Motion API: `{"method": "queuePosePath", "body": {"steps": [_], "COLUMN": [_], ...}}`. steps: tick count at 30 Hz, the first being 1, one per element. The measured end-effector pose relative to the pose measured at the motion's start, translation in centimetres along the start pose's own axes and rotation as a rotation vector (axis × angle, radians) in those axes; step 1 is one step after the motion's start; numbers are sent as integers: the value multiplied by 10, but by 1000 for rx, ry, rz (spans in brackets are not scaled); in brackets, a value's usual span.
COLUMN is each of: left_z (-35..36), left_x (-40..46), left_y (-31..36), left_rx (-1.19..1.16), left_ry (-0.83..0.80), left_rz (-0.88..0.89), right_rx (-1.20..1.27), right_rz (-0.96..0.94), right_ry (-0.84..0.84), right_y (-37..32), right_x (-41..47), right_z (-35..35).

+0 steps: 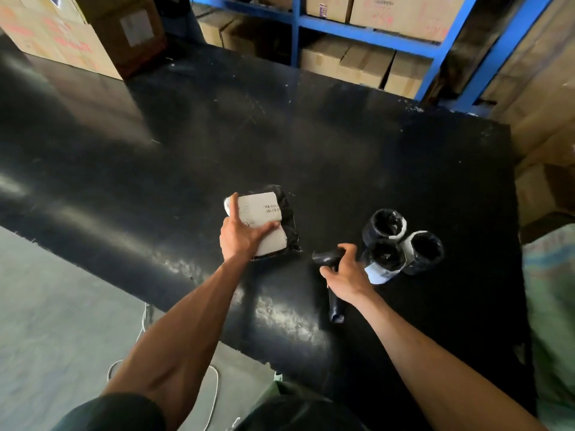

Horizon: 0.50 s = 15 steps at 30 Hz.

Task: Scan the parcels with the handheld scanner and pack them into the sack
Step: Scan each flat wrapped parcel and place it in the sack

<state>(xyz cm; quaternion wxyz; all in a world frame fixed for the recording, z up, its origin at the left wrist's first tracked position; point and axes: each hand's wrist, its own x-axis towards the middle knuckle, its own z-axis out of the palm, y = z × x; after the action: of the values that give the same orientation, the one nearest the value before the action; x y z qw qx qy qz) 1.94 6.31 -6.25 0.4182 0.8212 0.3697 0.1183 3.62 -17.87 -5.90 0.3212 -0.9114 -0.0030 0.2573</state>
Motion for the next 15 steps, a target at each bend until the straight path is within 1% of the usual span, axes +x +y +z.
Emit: {"method": "queuePosePath", "body": {"steps": [2,5,10,13,15], "left_z": [2,5,10,13,15], "left_x": [-3,-9,-17,-24,-30], "left_y": [1,4,16,30,41], "left_rx": [-2,-31,-76,-86,-89], "left_ry": [-10,-28,-74,-108,-131], "left_rz": [21,47,92,141,176], "right_rx": [2,92,179,175,46], "right_rz": [64,92,114,115,104], "right_ry": [22,39,1,-37,-78], "right_y": [13,25,37,41,39], "right_x": [0,-2,-5,-7,-9], "right_z": [9,18,21,15,3]}}
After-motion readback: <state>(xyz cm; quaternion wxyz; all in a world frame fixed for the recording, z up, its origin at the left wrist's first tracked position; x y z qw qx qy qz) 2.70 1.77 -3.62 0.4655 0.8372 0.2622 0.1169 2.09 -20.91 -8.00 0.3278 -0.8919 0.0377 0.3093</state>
